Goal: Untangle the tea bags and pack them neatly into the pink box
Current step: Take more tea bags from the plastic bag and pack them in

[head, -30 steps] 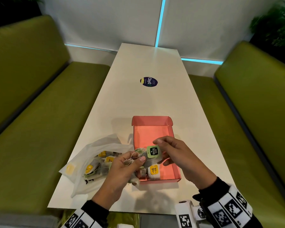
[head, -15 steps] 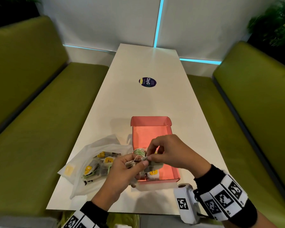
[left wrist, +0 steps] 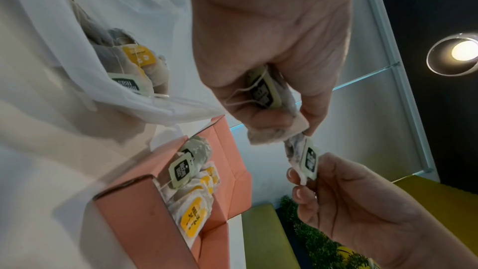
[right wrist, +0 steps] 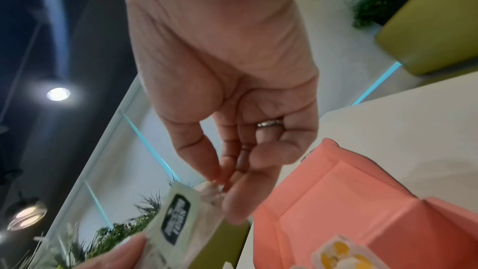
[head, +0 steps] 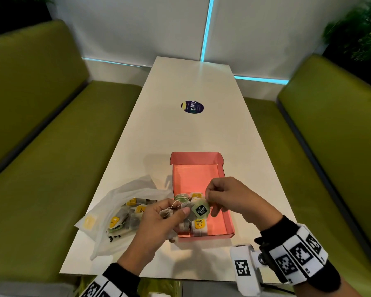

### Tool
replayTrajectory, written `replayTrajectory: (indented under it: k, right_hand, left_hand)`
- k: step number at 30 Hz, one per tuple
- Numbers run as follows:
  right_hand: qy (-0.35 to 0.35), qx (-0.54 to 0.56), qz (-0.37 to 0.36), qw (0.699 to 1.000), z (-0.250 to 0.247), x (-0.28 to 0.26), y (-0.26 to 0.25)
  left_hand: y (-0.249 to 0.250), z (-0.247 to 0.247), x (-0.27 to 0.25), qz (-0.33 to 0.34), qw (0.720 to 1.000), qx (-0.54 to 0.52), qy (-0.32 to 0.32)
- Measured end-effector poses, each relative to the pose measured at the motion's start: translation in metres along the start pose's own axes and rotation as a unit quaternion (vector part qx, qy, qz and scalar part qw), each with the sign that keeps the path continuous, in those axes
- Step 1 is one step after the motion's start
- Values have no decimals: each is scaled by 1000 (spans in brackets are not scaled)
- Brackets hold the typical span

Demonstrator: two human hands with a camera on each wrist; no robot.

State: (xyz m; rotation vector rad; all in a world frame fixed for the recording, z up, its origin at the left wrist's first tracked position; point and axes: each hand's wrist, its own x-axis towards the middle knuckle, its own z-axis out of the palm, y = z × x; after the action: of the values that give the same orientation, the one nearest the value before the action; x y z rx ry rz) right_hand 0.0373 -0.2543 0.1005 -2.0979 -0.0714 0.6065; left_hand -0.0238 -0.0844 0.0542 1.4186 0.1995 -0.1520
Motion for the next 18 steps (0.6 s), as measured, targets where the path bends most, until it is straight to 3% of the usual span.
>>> replayTrajectory:
  k: [5, 11, 18]
  right_hand:
    - [54, 103, -16, 993, -1, -7, 6]
    - [78, 75, -70, 992, 17, -19, 16]
    - [146, 224, -63, 961, 17, -16, 17]
  left_hand:
    - [1, 1, 1, -6, 1000, -23, 3]
    - [0, 4, 1, -19, 999, -36, 20]
    - [-2, 5, 2, -37, 999, -25, 29]
